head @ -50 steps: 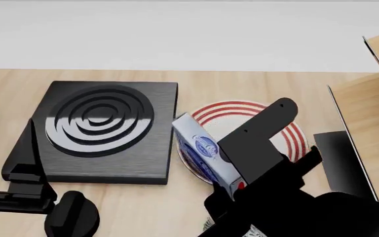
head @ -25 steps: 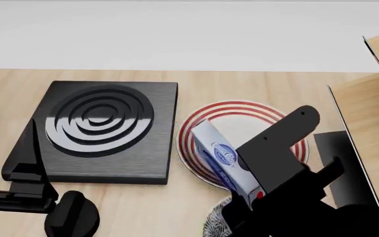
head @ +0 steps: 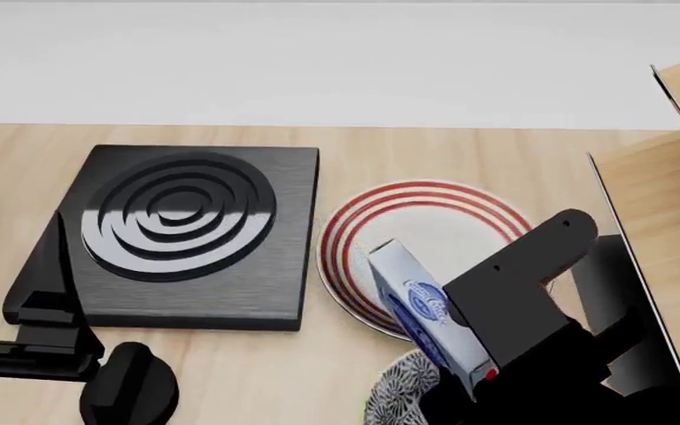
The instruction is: Pick up the cream cheese and put it in the bowl.
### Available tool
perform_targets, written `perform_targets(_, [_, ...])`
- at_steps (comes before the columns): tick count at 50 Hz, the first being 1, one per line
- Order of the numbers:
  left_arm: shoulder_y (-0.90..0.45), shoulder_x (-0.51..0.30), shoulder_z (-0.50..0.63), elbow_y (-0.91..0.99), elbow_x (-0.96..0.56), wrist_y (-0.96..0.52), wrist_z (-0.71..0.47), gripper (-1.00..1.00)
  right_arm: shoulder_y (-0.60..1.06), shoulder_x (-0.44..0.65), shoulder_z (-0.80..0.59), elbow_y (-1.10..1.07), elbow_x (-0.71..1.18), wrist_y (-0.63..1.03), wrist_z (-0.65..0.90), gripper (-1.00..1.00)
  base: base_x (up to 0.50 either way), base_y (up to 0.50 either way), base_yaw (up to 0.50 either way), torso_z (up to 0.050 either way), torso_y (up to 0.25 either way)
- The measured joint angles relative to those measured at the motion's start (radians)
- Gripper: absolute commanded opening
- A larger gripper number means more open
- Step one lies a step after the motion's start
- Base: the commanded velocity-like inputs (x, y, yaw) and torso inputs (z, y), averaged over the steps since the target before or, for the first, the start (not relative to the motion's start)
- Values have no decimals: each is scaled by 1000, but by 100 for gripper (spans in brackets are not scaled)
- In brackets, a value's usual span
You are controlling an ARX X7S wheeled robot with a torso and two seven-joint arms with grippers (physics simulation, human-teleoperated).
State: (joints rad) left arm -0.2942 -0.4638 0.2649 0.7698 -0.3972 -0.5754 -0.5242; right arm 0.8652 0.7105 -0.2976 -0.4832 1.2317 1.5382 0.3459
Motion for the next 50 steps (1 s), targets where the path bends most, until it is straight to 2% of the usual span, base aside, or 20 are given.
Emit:
perform_targets(22, [0,-4,-2,-3,-6,6,-2,100,37,82,-22,47,286,-6,217,-100,0,0,0,0,0])
perform_targets(50, [-4,-10,0,-1,-14,1,-9,100,119,215,-120,80,604,-54,440,-100,0,0,0,0,0])
